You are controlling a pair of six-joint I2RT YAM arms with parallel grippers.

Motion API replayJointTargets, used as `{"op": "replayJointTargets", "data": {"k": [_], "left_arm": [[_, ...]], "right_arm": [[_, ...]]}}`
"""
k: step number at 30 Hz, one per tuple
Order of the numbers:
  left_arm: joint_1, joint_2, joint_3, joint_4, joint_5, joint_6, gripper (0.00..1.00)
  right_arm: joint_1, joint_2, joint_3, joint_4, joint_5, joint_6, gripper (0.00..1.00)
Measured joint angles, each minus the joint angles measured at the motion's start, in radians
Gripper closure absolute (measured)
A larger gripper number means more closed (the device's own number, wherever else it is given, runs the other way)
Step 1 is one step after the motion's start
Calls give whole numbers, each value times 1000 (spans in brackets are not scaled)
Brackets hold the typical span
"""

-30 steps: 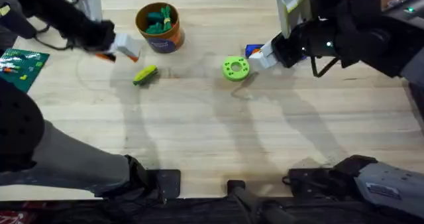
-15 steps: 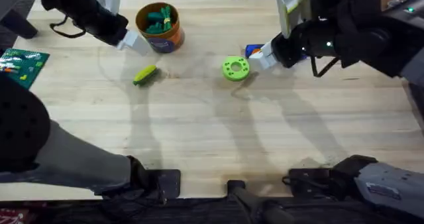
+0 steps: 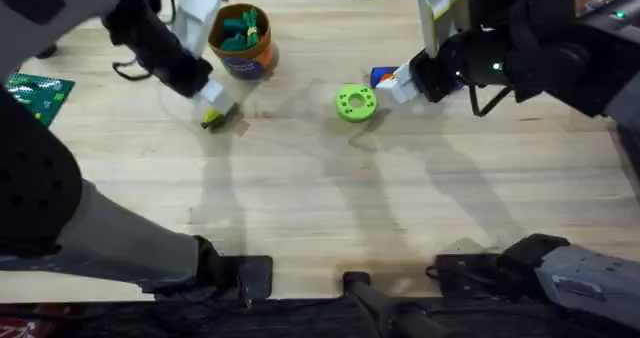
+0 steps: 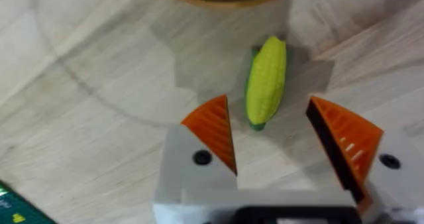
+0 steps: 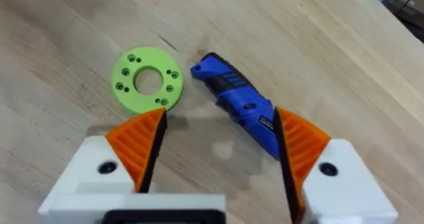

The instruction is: Pick up the gripper from the table and insert it into the empty holder that is missing its gripper. Then pick up a screw, insert it into the mounting hole, and use the screwdriver to tighten it. Finally, clean up the table by picking up the vegetable and placing it into the bucket.

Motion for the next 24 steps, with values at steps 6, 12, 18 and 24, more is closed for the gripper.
{"op": "replayJointTargets", "data": {"k": [6, 12, 18, 24], "left_arm": [[-1, 7, -97, 81, -9, 1, 273], [-1, 7, -168, 157, -16, 1, 273], [-1, 16, -198, 195, -27, 0, 273], [-1, 22, -197, 197, -26, -12, 273]], "right_arm": [[0, 0, 0, 0, 0, 0, 71], [0, 0, 0, 0, 0, 0, 71], [0, 0, 0, 0, 0, 0, 71], [0, 0, 0, 0, 0, 0, 71]]}}
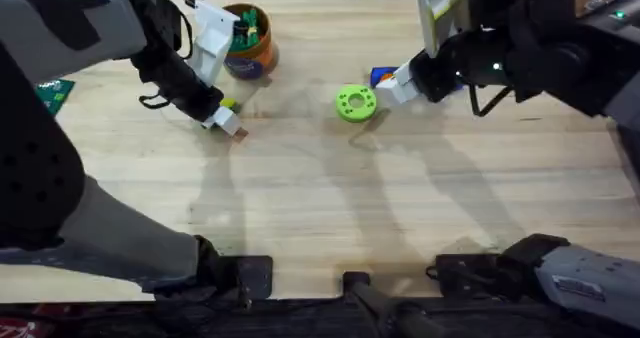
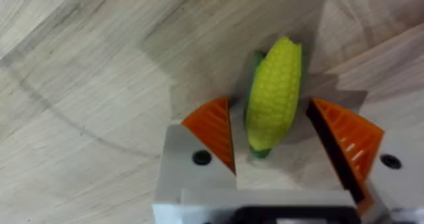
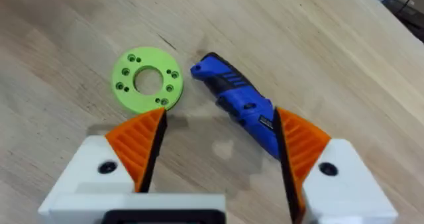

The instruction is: Pick up the gripper from the table and insert it into the empty holder that is missing its gripper. Then pick up a screw, insert it into the mounting hole, and use the screwdriver to tighten it. Finally, clean up the table by picking up the vegetable and placing it into the bucket.

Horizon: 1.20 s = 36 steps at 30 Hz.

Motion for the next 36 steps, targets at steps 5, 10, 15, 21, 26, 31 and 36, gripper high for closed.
{"op": "replayJointTargets", "data": {"k": [5, 10, 15, 21, 26, 31, 36], "left_arm": [[0, -1, 2, 7, 17, -14, 800], [1, -1, 4, 8, 22, -18, 967], [1, 3, 13, -15, 10, -69, 968], [1, 36, 134, -180, -27, -150, 968], [0, 42, 354, -334, -12, -183, 968], [-2, 40, 573, -381, 56, -206, 968], [-6, 36, 640, -242, 96, -258, 968]], "right_arm": [[0, 0, 0, 0, 0, 0, 71], [0, 0, 0, 0, 0, 0, 71], [0, 0, 0, 0, 0, 0, 71], [0, 0, 0, 0, 0, -3, 71], [0, 0, 0, 0, 0, -3, 71], [0, 0, 0, 0, 0, -3, 71], [0, 0, 0, 0, 0, -3, 71]]}}
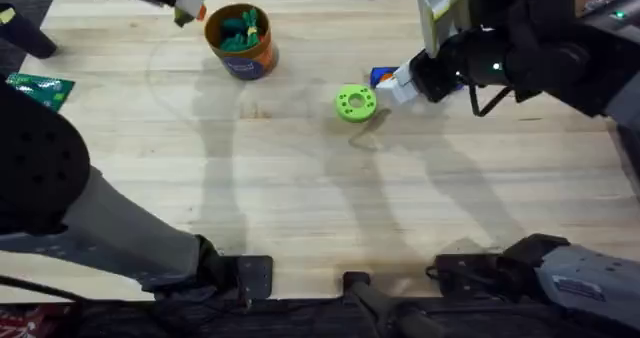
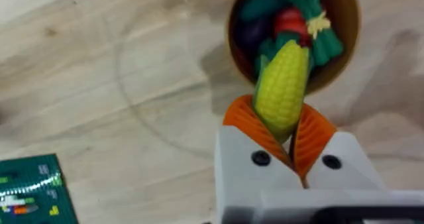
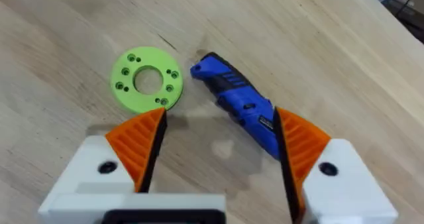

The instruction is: Pick up the gripper from the table and insert it into the empty holder that is missing its gripper. Then pick up a screw, insert it into the mounting hole, and use the screwdriver to tighten it. Finally, clean up the table by picking up the vegetable and placing it into the bucket.

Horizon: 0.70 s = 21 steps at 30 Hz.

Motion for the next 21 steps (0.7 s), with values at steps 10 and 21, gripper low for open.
{"op": "replayJointTargets", "data": {"k": [10, 21], "left_arm": [[-9, 156, 1, 110, 60, -50, 964], [-61, 232, 1, 208, 66, -62, 455]], "right_arm": [[0, 0, 0, 0, 0, 0, 71], [0, 0, 0, 0, 0, 0, 71]]}}
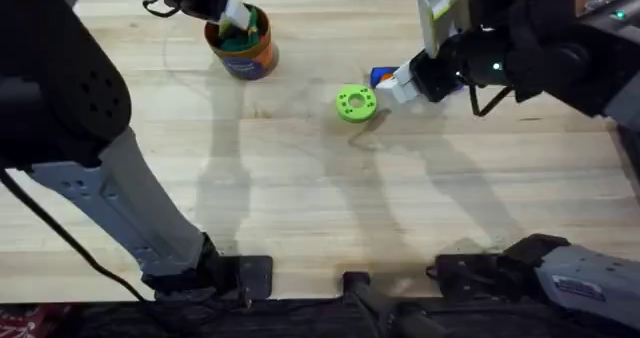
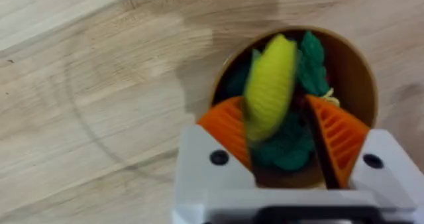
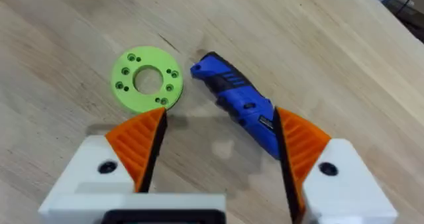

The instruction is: Pick up the gripper from the table and insert it into the empty holder that is missing its gripper. Then pick up a screw, insert it into the mounting hole, and use the screwdriver to tighten it. Finally, clean up the table by picking up the vegetable and placing it into the bucket.

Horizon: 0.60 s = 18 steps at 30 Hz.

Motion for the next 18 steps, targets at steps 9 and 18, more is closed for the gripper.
{"op": "replayJointTargets", "data": {"k": [9, 18], "left_arm": [[-3, -23, 5, -54, 13, -6, 15], [-3, -192, 148, -362, 13, -9, 15]], "right_arm": [[0, 0, 0, 0, 0, 0, 71], [0, 0, 0, -4, 0, 0, 71]]}}
